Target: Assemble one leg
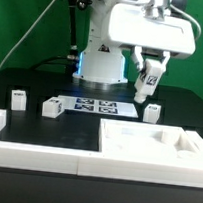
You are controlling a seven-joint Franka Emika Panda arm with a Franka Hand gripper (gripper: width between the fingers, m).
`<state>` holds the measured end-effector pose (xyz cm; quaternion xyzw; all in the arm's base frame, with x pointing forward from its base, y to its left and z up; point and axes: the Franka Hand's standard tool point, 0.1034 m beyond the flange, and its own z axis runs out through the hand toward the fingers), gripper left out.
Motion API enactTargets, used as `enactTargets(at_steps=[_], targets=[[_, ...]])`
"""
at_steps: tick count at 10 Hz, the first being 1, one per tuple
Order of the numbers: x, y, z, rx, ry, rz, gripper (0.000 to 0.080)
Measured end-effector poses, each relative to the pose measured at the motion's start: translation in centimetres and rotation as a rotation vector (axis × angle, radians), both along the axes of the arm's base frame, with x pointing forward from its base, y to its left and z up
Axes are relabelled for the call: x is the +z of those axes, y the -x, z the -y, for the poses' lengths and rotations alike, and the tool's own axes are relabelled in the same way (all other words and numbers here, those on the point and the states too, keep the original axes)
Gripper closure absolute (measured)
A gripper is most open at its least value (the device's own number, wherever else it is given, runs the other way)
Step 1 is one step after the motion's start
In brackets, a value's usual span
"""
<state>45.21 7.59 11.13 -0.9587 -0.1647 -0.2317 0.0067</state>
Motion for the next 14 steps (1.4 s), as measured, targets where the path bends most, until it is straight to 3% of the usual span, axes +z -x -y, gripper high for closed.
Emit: enactTargets(at_steps=[1, 3, 4, 8, 10, 12, 14], targets=[[0.2, -2.7, -2.6, 0.022, -0.02, 0.012, 0.0508], [1.3, -7.6, -3.7, 0.022, -0.033, 0.031, 0.0507], [1.7, -8.7, -3.8, 0.022, -0.034, 0.039, 0.0507], [1.5, -8.3, -3.8, 0.028, -0.03, 0.036, 0.0507], [1.2, -8.4, -3.8, -0.067, -0.071, 0.008, 0.0507], [1.2, -10.5, -4.1, -0.104, -0.094, 0.015, 0.0507], [0.8, -12.9, -2.8, -0.117, -0.095, 0.04, 0.0507]])
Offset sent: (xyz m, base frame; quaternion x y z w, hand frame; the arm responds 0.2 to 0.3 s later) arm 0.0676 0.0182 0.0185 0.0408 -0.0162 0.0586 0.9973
